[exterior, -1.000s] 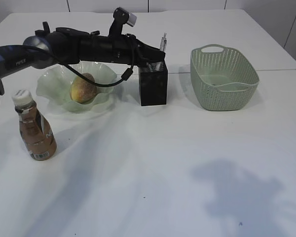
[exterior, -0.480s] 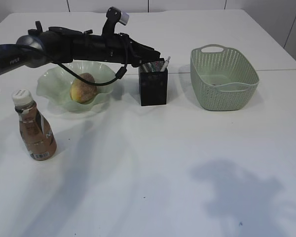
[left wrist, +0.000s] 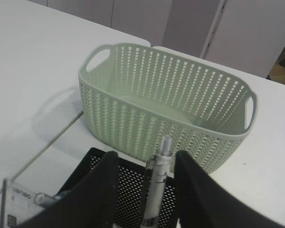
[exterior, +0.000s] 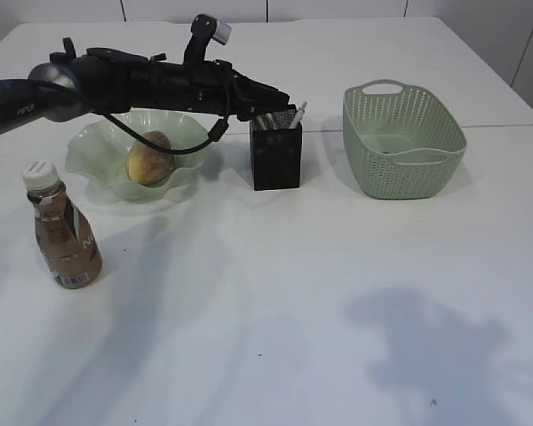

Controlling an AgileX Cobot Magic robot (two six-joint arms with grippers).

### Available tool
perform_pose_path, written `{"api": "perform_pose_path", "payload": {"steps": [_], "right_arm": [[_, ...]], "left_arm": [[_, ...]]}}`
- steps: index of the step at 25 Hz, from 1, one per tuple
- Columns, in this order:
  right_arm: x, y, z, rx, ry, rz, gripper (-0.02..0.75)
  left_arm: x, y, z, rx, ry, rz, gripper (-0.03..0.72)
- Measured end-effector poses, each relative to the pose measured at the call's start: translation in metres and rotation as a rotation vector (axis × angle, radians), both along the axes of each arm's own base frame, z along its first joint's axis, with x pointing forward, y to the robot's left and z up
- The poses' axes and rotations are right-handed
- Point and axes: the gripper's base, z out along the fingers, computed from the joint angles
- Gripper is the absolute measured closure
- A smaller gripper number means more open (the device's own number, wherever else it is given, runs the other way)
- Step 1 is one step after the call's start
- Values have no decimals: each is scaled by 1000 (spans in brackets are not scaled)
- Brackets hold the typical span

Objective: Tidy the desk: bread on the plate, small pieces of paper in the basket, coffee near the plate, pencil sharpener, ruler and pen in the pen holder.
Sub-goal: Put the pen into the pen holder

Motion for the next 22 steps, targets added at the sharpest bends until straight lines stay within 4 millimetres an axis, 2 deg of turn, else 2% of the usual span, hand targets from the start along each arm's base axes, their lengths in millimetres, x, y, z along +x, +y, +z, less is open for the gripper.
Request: {"api": "perform_pose_path", "payload": {"steps": [4,7,12,22], "right_arm": [[0,0,0,0,0,0,351],[0,0,0,0,0,0,351],[1,0,1,4,-10,2,351],[3,2,3,26,-45,9,351]], "left_arm": [[-2,3,2,34,-5,-26,428],[-7,3,13,56,-18,-62,474],[-14,4,54,46,-41,-69,522],[-39,15,122,137,58,-21,524]]}}
